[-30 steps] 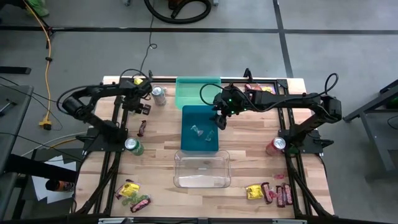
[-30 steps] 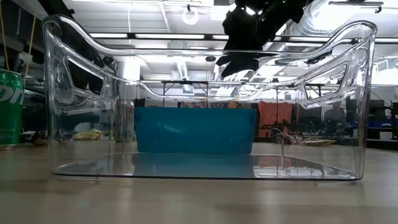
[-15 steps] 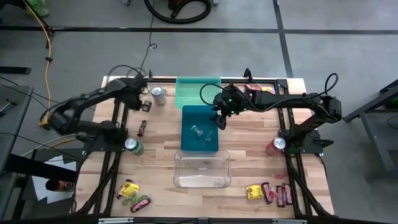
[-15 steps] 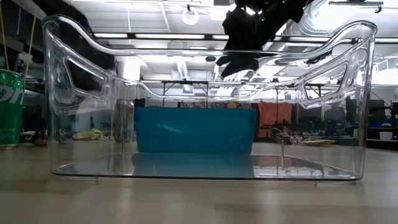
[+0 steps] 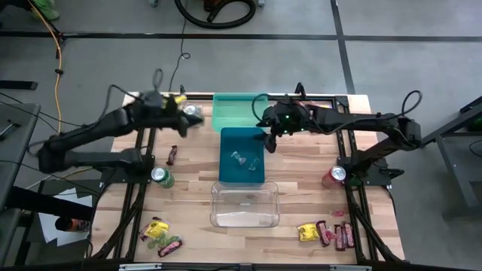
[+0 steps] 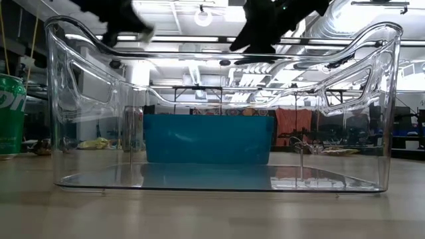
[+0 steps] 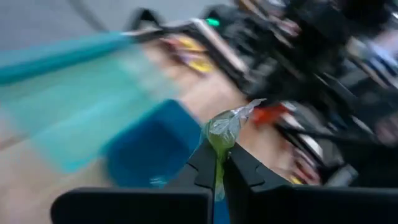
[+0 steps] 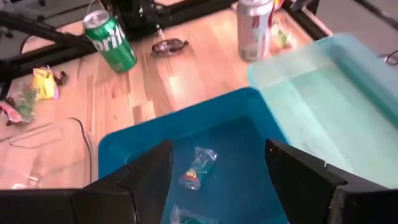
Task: Sort candy
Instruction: Put the green candy into the blue bin, then put the orange candy into the blue bin
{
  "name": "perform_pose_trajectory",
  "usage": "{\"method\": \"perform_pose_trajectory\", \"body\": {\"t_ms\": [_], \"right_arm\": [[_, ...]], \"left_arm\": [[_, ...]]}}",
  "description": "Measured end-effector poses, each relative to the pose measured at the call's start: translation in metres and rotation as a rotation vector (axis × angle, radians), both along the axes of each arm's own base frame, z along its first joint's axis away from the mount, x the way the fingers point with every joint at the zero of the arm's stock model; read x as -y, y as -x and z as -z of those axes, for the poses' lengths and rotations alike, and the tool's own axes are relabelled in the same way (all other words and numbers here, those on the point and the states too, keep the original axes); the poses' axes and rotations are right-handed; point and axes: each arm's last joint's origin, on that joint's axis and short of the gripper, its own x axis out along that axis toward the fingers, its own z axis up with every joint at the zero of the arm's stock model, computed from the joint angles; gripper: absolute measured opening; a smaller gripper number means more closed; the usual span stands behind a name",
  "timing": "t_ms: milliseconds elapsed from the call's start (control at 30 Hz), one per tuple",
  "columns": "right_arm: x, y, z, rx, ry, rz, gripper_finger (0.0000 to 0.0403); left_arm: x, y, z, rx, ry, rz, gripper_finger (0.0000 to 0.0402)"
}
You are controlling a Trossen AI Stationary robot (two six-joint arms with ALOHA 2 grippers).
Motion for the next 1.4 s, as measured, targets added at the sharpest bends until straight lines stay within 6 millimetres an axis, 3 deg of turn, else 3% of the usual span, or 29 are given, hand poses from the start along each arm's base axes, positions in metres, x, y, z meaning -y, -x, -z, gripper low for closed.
{"method": "perform_pose_trajectory", "body": {"t_ms": [133,233,467,633,867,1000,1400], "right_arm": [[0.002,0.008,-0.011,0.035,0.018,0.024,0.0249],[0.004,0.014,-0.017,0.053,0.022,0.036,0.0249],[0.005,0.017,-0.020,0.063,0.025,0.041,0.0249],[0.005,0.017,-0.020,0.061,0.024,0.041,0.0249],[0.005,0.019,-0.018,0.037,0.018,0.041,0.0249],[0.004,0.020,-0.016,0.014,0.006,0.045,0.0249],[0.004,0.020,-0.016,0.016,-0.002,0.035,0.0249]], "left_arm": [[0.022,-0.042,0.016,-0.052,-0.095,0.168,0.0000],[0.035,-0.070,0.041,-0.157,-0.129,0.283,0.0000],[0.043,-0.109,0.080,-0.236,-0.104,0.330,0.0012],[0.038,-0.119,0.077,-0.237,-0.141,0.320,0.0065],[0.027,-0.120,0.064,-0.206,-0.178,0.296,0.0174],[0.022,-0.120,0.063,-0.196,-0.159,0.311,0.0216],[0.022,-0.122,0.061,-0.175,-0.303,0.390,0.0229]]}}
